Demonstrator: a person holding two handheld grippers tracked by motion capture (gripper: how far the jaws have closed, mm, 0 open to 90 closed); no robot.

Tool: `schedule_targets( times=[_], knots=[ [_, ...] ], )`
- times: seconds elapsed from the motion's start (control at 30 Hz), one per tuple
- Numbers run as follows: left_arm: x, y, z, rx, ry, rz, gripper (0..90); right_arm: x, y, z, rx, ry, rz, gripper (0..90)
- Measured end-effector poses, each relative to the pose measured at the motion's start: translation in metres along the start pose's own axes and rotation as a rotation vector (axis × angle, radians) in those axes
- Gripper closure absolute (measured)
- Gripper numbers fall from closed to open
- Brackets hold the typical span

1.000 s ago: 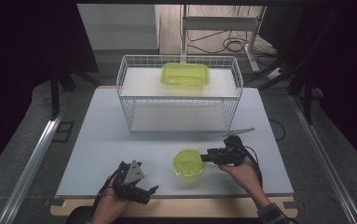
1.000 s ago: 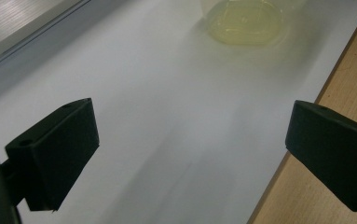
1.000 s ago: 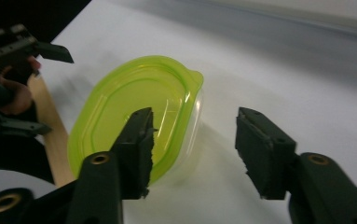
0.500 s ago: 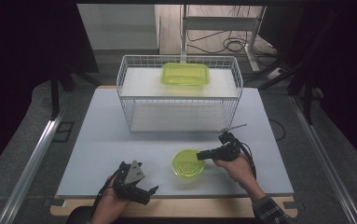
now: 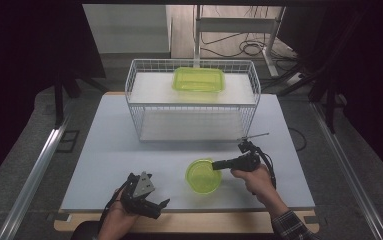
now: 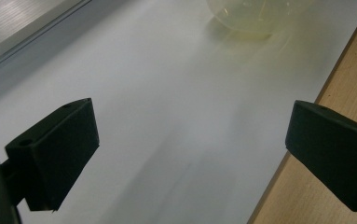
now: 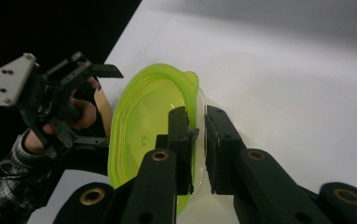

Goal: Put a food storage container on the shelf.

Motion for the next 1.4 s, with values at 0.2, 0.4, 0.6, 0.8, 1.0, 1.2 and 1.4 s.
schedule_targets(
  times=[0.2, 0.4, 0.6, 0.8, 1.0, 1.2, 1.4],
  knots=[
    [0.000, 0.000, 0.000, 0.002, 0.000, 0.001, 2.5, 0.006, 0.008, -0.008, -0.038, 0.012, -0.001, 80.6],
    [0.000, 0.000, 0.000, 0.000, 0.000, 0.000, 2.5, 0.015, 0.019, -0.019, -0.079, 0.025, -0.005, 80.6],
    [0.000, 0.000, 0.000, 0.003, 0.000, 0.003, 2.5, 0.024, 0.033, -0.029, -0.114, 0.029, -0.023, 80.6],
    [0.000, 0.000, 0.000, 0.003, 0.000, 0.004, 2.5, 0.034, 0.046, -0.037, -0.137, 0.025, -0.048, 80.6],
    [0.000, 0.000, 0.000, 0.003, 0.000, 0.004, 2.5, 0.043, 0.060, -0.041, -0.158, 0.019, -0.073, 80.6],
    [0.000, 0.000, 0.000, 0.004, 0.001, 0.006, 2.5, 0.051, 0.074, -0.045, -0.184, 0.026, -0.073, 80.6],
    [0.001, 0.000, 0.000, -0.001, 0.002, -0.002, 2.5, 0.060, 0.092, -0.053, -0.225, 0.031, -0.085, 80.6]
  ],
)
Point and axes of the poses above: each handheld gripper's, and its own axes: z roughly forward along the jaws, y roughly out of its top, x roughly to its left, the point moved 6 cm from there along z, roughly forward along the jaws, and after that the axes turned 6 degrees about -x, right-handed, at the moved point
